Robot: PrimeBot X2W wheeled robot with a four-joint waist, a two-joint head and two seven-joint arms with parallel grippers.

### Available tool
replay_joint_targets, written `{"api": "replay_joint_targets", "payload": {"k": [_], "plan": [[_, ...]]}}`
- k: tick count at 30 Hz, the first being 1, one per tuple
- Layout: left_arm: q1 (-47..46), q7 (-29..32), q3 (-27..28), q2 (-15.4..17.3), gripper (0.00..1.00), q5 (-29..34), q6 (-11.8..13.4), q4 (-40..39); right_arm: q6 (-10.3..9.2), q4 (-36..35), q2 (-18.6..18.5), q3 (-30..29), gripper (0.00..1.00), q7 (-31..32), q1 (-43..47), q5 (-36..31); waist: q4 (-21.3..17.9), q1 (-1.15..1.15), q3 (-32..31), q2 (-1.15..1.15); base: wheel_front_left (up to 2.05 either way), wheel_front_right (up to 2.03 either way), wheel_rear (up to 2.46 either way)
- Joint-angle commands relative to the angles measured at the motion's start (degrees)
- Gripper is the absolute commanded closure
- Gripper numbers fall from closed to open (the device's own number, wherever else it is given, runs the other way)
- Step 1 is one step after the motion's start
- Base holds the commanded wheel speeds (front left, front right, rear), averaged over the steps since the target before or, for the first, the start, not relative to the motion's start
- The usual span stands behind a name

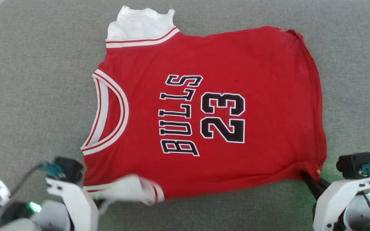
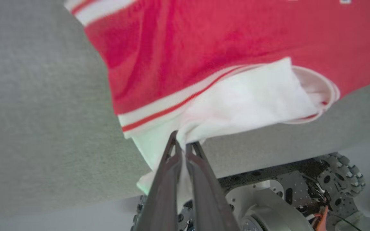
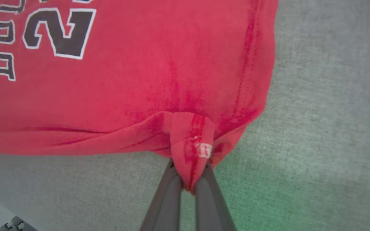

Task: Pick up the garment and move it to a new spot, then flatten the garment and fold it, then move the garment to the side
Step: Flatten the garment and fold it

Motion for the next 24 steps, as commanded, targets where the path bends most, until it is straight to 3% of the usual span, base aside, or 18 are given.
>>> {"api": "replay_joint_targets", "payload": {"k": [1, 5, 10, 17, 24], "plan": [[-1.5, -0.2, 0.7, 1.4, 1.00, 1.7, 0.5, -0.7, -0.30, -0.9, 0.1, -0.4, 1.00, 0.4, -0.5, -0.4, 0.0, 0.00, 0.0, 0.00, 0.00, 0.00, 0.00], [-6.3, 0.5, 2.7, 4.4, 1.00, 4.9, -0.3, -2.1, -0.30, -3.3, 0.6, -1.4, 1.00, 1.2, -3.5, -1.1, -0.1, 0.00, 0.0, 0.00, 0.00, 0.00, 0.00], [-14.8, 2.0, 4.1, 5.2, 1.00, 10.1, -4.4, -0.2, -0.31, -3.1, 0.3, -2.0, 1.00, 1.7, -9.1, -2.2, -0.2, 0.00, 0.4, 0.00, 0.00, 0.00, 0.00], [-26.1, 4.7, 2.6, -2.0, 1.00, 14.2, -13.1, 11.2, -0.30, 2.8, -1.2, -0.7, 1.00, 0.4, -18.3, -4.3, 0.0, 0.00, 2.4, 0.00, 0.00, 0.00, 0.00], [-32.5, 5.3, 0.7, -10.3, 1.00, 14.1, -20.7, 27.6, -0.30, 13.6, -2.7, 2.5, 1.00, -2.9, -27.6, -5.3, -0.6, 0.00, 4.8, 0.00, 0.00, 0.00, 0.00]]}}
